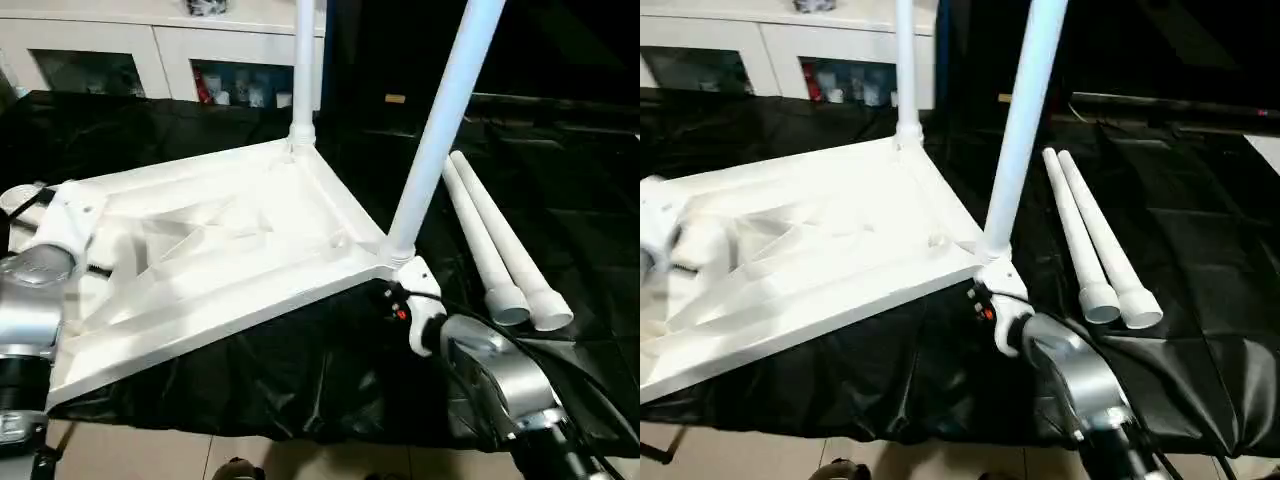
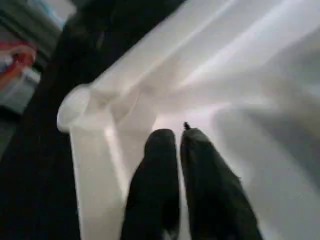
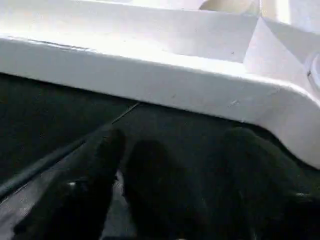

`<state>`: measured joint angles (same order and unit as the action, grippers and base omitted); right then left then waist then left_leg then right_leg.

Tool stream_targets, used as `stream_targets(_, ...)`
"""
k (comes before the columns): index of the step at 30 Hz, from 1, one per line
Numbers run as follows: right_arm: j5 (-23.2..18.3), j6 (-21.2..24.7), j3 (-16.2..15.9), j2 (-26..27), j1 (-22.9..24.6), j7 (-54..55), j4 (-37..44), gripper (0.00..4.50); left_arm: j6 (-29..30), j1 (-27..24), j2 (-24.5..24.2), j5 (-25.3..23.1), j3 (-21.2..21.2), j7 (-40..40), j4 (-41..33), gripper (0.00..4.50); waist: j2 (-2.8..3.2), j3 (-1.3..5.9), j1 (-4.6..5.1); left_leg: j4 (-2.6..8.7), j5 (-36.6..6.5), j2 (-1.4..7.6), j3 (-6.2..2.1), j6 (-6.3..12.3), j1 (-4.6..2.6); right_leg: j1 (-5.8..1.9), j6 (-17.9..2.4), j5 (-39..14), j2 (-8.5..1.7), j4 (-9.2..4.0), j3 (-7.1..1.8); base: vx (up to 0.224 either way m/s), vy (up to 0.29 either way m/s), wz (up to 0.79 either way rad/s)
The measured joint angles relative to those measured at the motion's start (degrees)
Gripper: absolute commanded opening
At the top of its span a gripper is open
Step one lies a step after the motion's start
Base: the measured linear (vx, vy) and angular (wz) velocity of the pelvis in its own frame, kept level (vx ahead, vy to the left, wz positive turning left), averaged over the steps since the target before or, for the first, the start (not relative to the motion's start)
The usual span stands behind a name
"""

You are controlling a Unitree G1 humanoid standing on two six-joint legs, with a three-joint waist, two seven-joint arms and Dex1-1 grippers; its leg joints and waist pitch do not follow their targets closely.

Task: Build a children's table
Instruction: Rotate table base

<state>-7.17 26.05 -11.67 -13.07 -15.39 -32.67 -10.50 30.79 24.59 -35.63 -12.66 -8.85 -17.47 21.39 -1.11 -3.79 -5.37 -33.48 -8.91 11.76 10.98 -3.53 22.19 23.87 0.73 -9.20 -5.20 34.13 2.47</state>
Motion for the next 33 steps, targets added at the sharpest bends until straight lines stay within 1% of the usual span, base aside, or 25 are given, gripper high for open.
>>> stream_targets(2,0.1,0.4,0.0,0.6,-1.0,0.0,-1.1,3.09,0.6,-0.2,-0.4,0.3,0.4,-1.3,0.2,0.02,-0.13,0.02,0.04,-0.01,0.0,-0.01,0.00,0.00,0.00,0.00,0.0,0.0,0.00,0.00,-0.01,0.000,0.000,0.00)
stream_targets(5,0.1,1.6,-0.1,1.5,-2.8,1.0,-2.9,2.98,1.3,-0.7,-1.5,1.8,2.3,-6.4,0.2,0.00,-0.27,0.05,0.18,0.00,0.0,0.00,-0.02,0.00,-0.01,0.03,0.0,0.0,-0.01,0.00,0.00,0.000,0.000,0.00)
stream_targets(6,0.1,1.7,-0.1,1.7,-3.5,0.9,-3.7,2.72,1.1,-1.1,-2.0,2.4,3.6,-9.1,0.1,0.00,-0.31,0.08,0.21,0.00,0.0,-0.01,-0.02,0.00,-0.03,0.03,0.0,0.0,-0.01,0.00,0.00,0.000,0.000,0.00)
stream_targets(9,0.7,-0.1,-0.2,2.0,-4.9,0.7,-6.5,2.52,0.8,-2.4,-2.8,3.0,7.1,-15.7,0.1,0.00,-0.36,0.10,0.23,0.01,0.0,0.00,-0.01,0.00,-0.04,0.04,0.0,0.0,-0.01,0.01,0.00,0.000,0.000,0.00)
stream_targets(10,0.8,-0.7,-0.3,2.2,-5.0,0.6,-7.1,2.40,0.5,-2.5,-3.1,3.0,7.6,-16.9,0.1,0.00,-0.40,0.11,0.23,0.01,0.0,0.01,-0.01,0.00,-0.04,0.04,0.0,0.0,0.00,0.03,0.01,0.000,0.000,0.00)
stream_targets(11,1.0,-1.4,-0.3,2.4,-5.3,0.5,-8.0,2.40,0.4,-2.6,-3.6,3.3,8.1,-18.3,-0.1,0.00,-0.42,0.12,0.24,0.01,0.0,0.01,-0.02,0.00,-0.06,0.03,0.0,0.0,0.00,0.04,0.01,0.000,0.000,0.00)
stream_targets(12,1.3,-2.3,-0.4,3.1,-6.6,0.7,-10.4,2.27,1.1,-3.6,-5.7,4.1,9.5,-21.6,-1.8,0.00,-0.43,0.13,0.44,0.01,0.0,0.01,0.00,-0.01,-0.08,0.07,0.0,0.0,0.00,0.08,0.00,0.000,0.000,0.00)
stream_targets(14,1.7,-3.4,-0.4,3.4,-8.3,1.3,-13.0,2.19,2.7,-4.4,-7.6,5.0,11.7,-26.5,-5.2,0.00,-0.44,0.14,0.56,-0.01,0.0,-0.01,-0.01,-0.01,-0.19,0.07,-0.1,0.1,-0.04,0.06,0.00,0.000,0.000,0.00)
stream_targets(15,2.2,-4.0,-0.3,3.5,-8.9,1.8,-13.9,2.04,3.5,-4.7,-8.2,5.6,12.5,-28.7,-6.8,0.00,-0.44,0.14,0.47,0.01,0.0,-0.02,0.00,-0.01,-0.19,0.07,-0.1,0.1,-0.04,0.04,-0.01,0.000,0.000,0.00)
stream_targets(16,2.5,-4.4,-0.1,3.9,-9.7,2.3,-15.2,2.04,4.8,-5.5,-8.9,6.5,12.9,-30.6,-8.9,0.00,-0.45,0.14,0.53,0.00,0.0,-0.02,0.01,-0.02,-0.19,0.08,-0.1,0.1,-0.03,0.08,-0.02,0.000,0.000,0.00)
stream_targets(17,2.6,-4.9,0.1,4.1,-10.5,2.9,-16.5,1.84,6.1,-6.4,-10.0,7.6,13.4,-32.8,-11.2,0.00,-0.46,0.15,0.56,0.00,0.0,-0.01,0.01,-0.02,-0.23,0.08,-0.2,0.1,-0.03,0.07,-0.01,0.000,0.000,0.00)
stream_targets(18,2.6,-5.4,0.5,4.4,-11.3,3.6,-18.0,1.84,7.4,-6.9,-10.7,9.1,14.1,-35.5,-13.7,0.00,-0.45,0.14,0.45,0.01,0.0,-0.02,0.02,-0.02,-0.23,0.08,-0.2,0.1,-0.03,0.07,-0.03,0.000,0.000,0.00)
stream_targets(21,2.8,-6.5,1.1,4.8,-12.3,4.2,-20.1,1.51,9.0,-7.9,-11.1,11.7,15.0,-39.6,-17.4,0.00,-0.47,0.15,0.37,0.04,0.0,0.00,0.06,-0.03,-0.23,0.08,-0.3,0.2,-0.03,0.10,-0.02,0.000,0.000,0.00)
stream_targets(23,3.2,-7.9,1.2,5.2,-13.5,4.3,-22.3,1.51,9.3,-8.9,-12.3,13.6,15.4,-42.4,-19.8,0.00,-0.47,0.14,0.45,0.02,0.0,0.00,0.06,-0.03,-0.23,0.10,-0.3,0.2,-0.03,0.13,-0.02,0.000,0.000,0.00)
stream_targets(24,3.3,-9.0,1.4,5.3,-14.1,4.5,-23.8,1.28,9.3,-9.5,-12.9,15.3,15.5,-44.5,-21.8,0.00,-0.48,0.14,0.50,0.02,0.0,0.00,0.06,-0.03,-0.23,0.11,-0.3,0.2,-0.03,0.12,-0.03,0.000,0.000,0.00)
stream_targets(25,3.3,-9.4,1.6,5.4,-14.3,4.6,-24.5,1.28,9.3,-9.8,-12.9,16.2,15.5,-45.6,-23.2,0.00,-0.48,0.14,0.50,0.02,0.0,0.00,0.07,-0.03,-0.23,0.10,-0.3,0.2,-0.03,0.13,-0.03,0.000,0.000,0.00)
stream_targets(27,3.3,-10.0,1.8,5.8,-14.8,4.3,-25.4,1.09,9.3,-9.9,-12.7,17.7,15.9,-47.1,-25.2,0.00,-0.49,0.13,0.54,0.02,0.0,0.00,0.07,-0.03,-0.25,0.11,-0.3,0.2,-0.02,0.15,-0.03,0.000,0.000,0.00)
stream_targets(29,3.2,-10.1,1.8,6.4,-14.9,3.2,-25.8,0.92,9.6,-9.9,-11.7,18.1,16.5,-47.4,-26.6,0.00,-0.50,0.13,0.65,0.01,0.0,0.01,0.07,-0.03,-0.25,0.13,-0.3,0.2,-0.02,0.22,-0.04,0.000,0.000,0.00)
stream_targets(32,3.2,-11.0,1.7,7.1,-15.0,1.7,-25.9,0.64,11.1,-9.3,-9.7,18.7,18.0,-47.4,-28.0,0.00,-0.53,0.13,0.80,-0.02,0.0,0.01,0.07,-0.04,-0.29,0.13,-0.2,0.1,-0.02,0.32,-0.05,0.000,0.000,0.00)
stream_targets(33,3.2,-11.6,1.7,7.3,-15.1,1.5,-26.3,0.56,11.0,-8.3,-8.0,18.4,19.0,-46.9,-27.6,0.00,-0.55,0.13,0.80,-0.02,0.0,0.01,0.07,-0.04,-0.30,0.13,-0.2,0.1,-0.02,0.34,-0.05,0.000,0.000,0.00)
